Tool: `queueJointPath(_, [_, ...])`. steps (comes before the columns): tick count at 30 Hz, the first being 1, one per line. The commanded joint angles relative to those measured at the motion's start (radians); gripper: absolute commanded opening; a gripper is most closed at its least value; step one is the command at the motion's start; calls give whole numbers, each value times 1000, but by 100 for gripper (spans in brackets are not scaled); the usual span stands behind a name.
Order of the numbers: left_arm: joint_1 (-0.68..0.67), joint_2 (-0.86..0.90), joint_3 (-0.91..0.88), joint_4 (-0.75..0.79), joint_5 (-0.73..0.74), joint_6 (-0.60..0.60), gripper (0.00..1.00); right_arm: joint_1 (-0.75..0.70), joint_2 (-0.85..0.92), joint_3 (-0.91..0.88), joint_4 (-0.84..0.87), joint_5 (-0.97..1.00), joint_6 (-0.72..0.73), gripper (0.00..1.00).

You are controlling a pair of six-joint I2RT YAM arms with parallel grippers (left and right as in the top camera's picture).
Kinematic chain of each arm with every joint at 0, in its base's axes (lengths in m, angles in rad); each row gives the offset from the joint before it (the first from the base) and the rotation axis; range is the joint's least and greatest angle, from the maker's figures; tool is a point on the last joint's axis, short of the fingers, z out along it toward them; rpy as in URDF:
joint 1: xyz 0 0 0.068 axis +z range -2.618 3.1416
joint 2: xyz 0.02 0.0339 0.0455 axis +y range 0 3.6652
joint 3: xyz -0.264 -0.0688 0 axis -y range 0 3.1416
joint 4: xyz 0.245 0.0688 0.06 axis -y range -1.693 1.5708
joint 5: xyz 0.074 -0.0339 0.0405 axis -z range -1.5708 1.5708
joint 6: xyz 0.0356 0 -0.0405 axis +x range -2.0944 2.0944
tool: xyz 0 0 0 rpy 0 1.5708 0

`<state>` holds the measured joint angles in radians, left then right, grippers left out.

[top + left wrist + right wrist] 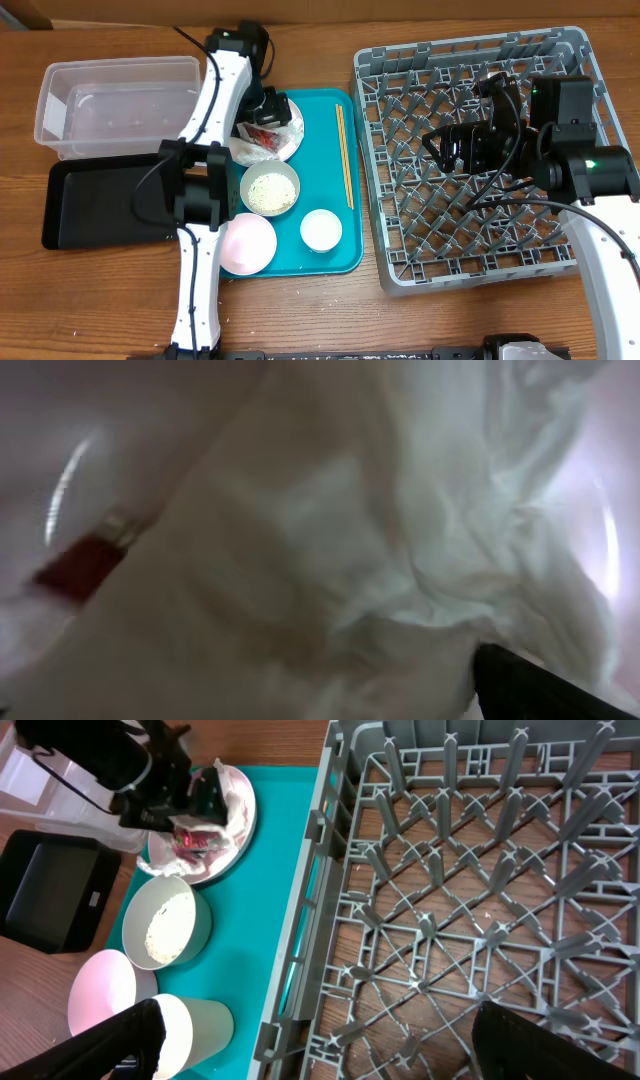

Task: Sort waste into correct bins and load items into the dishwasher
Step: 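Reach the left gripper to the white plate and grasp the tissue, then carry the tissue left and drop it into the clear plastic bin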

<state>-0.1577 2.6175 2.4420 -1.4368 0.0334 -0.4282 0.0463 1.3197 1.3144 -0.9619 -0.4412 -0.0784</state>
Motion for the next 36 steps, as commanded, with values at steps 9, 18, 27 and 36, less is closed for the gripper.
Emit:
queueJointPath(9, [-9,29,12,23,12,-13,4,-3,0,29,-4,-10,3,100])
queueJointPath(18, [24,-8,254,-116,151,51,4,-3,0,29,-17,-9,3,100])
queueJointPath(27, [90,-71,620,-253,213,51,4,-3,0,29,-17,-9,3,100])
queueJointPath(36, [399,-172,682,-196,207,34,4,-3,0,29,-16,-10,3,100])
